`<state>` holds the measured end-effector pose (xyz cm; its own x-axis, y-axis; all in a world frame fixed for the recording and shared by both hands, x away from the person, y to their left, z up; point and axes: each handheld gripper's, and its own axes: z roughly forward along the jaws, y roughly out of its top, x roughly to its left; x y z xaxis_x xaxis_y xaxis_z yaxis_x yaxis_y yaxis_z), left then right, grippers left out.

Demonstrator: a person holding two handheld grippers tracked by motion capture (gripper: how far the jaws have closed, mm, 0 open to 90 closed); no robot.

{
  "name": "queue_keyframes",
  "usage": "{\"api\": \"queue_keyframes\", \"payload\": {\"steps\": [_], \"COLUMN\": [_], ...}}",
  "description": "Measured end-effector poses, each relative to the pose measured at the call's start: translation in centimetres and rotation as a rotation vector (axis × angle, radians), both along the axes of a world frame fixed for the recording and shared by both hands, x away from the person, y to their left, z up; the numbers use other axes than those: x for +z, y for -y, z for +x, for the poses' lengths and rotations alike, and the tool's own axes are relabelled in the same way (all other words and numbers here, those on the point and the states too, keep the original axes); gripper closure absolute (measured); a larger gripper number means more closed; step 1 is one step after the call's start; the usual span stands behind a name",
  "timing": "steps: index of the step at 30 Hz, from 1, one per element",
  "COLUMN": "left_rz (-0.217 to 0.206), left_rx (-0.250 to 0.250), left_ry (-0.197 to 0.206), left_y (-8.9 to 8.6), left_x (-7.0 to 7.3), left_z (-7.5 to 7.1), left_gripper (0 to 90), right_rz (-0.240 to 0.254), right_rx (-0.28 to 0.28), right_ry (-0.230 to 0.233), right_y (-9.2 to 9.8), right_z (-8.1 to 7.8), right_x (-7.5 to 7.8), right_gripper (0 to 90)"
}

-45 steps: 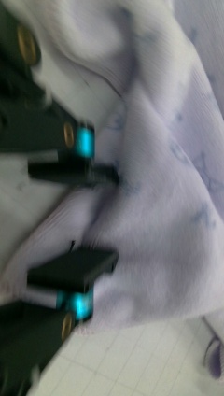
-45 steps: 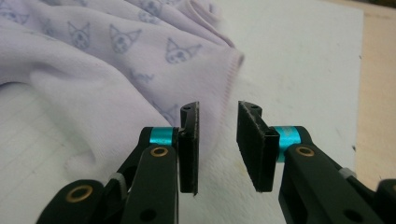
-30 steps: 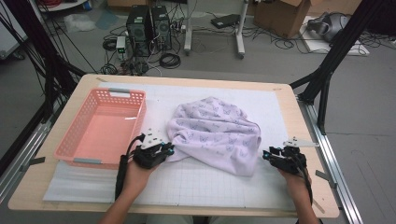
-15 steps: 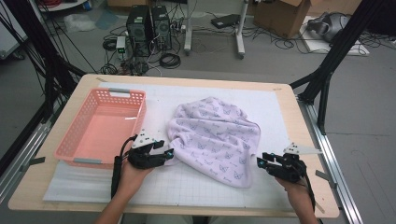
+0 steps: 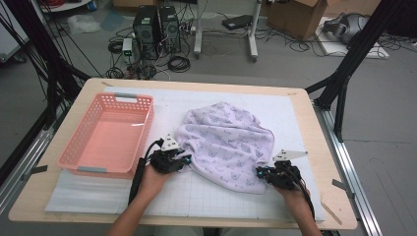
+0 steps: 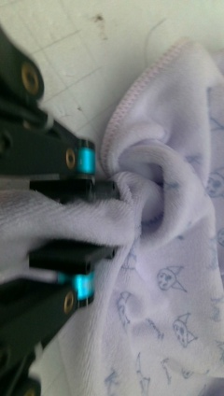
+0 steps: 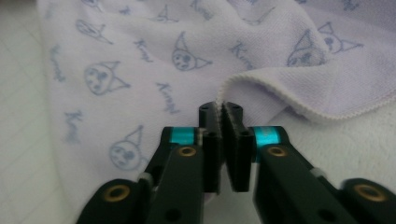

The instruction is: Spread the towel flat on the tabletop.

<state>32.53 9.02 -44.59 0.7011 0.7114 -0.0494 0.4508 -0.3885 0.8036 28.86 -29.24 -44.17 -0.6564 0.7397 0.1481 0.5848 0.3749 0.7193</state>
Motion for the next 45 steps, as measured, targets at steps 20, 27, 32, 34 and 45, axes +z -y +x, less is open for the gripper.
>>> {"api": "queue_keyframes", "payload": {"steps": [20,27,32,34,45], "left_rz": [-0.143,-0.066,-0.034,-0.034,-0.031], "left_rx": [0.143,0.096,0.089,0.083,0.070], "left_ry": [0.004,0.031,0.054,0.047,-0.030], "left_y": [0.7,0.0,-0.8,-1.2,-2.4], "left_x": [0.3,0.7,0.9,0.5,-0.5], "left_z": [4.3,2.8,1.1,0.4,-0.9], "left_gripper": [50.4,40.5,38.8,38.8,55.8], "right_rz": [0.026,-0.038,-0.020,-0.020,-0.075], "right_rx": [-0.446,-0.406,-0.379,-0.379,-0.190], "right_ry": [0.199,0.247,0.298,0.306,0.188], "right_y": [3.7,3.4,4.5,4.8,3.4], "right_z": [8.5,7.2,4.6,3.5,-0.3], "right_x": [0.8,1.5,2.8,3.0,0.5], "right_gripper": [87.0,75.6,69.6,67.3,56.7]}}
